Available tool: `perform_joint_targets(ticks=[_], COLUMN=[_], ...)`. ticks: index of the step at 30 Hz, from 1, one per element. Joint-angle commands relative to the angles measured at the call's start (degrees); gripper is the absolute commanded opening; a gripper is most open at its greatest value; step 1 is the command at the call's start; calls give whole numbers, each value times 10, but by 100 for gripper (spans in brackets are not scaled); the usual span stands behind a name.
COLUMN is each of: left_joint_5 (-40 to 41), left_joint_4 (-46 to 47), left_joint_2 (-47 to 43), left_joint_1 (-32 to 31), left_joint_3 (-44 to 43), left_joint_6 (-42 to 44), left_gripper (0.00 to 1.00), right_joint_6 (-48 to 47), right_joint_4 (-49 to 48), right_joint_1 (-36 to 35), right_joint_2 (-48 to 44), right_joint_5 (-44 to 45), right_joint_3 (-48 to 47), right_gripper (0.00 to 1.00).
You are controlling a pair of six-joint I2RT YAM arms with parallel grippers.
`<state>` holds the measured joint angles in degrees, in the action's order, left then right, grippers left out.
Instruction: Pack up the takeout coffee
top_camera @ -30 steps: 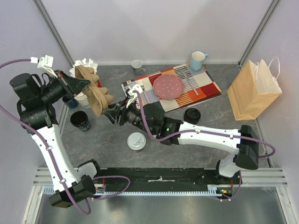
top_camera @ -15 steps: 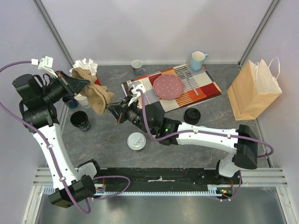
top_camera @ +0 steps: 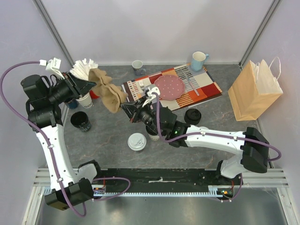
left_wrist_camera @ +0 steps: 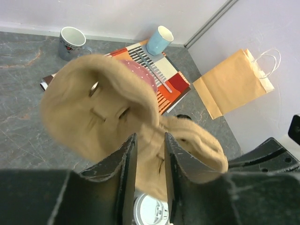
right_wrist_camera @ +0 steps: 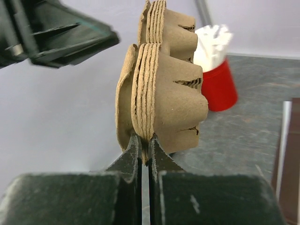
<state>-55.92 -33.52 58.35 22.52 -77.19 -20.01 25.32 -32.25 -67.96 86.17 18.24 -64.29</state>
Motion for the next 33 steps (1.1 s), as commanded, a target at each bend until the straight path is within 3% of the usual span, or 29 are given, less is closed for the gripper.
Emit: perform_joint_targets(ticks=[1,7,10,11,15,19,23,27,31,33], left_joint_5=[42,74,42,40,63,139,226,289,339,340], left_joint_4=[31,18,-25,-48,-137,-165,-160,-126,-110,-110], left_joint_2=[-5,12,19,20,16,17,26,41,48,48], left_joint_1=[-13,-56,-87,-104,-255,-339,-397,-438,-439,-439], left_joint_3=[20,27,8,-8,3,25,33,35,29,24], left_joint_6=[48,109,166,225,356,422,465,466,463,465], left_gripper=[41,50,53,54,62,76,81,81,61,56], right_joint_6=[-11,25,39,40,61,82,99,104,98,97], right_joint_4=[-46,-41,-12,-5,10,17,13,17,25,30], right_joint_1=[13,42,57,60,72,74,73,73,73,74], right_joint_2=[-32,-60,-67,-68,-58,-29,-21,-20,-23,-23], right_joint_5=[56,88,92,91,71,30,1,-16,-22,-27], right_joint_3=[7,58,62,60,41,12,4,-3,-6,-9], right_gripper=[0,0,0,0,0,0,0,0,0,0])
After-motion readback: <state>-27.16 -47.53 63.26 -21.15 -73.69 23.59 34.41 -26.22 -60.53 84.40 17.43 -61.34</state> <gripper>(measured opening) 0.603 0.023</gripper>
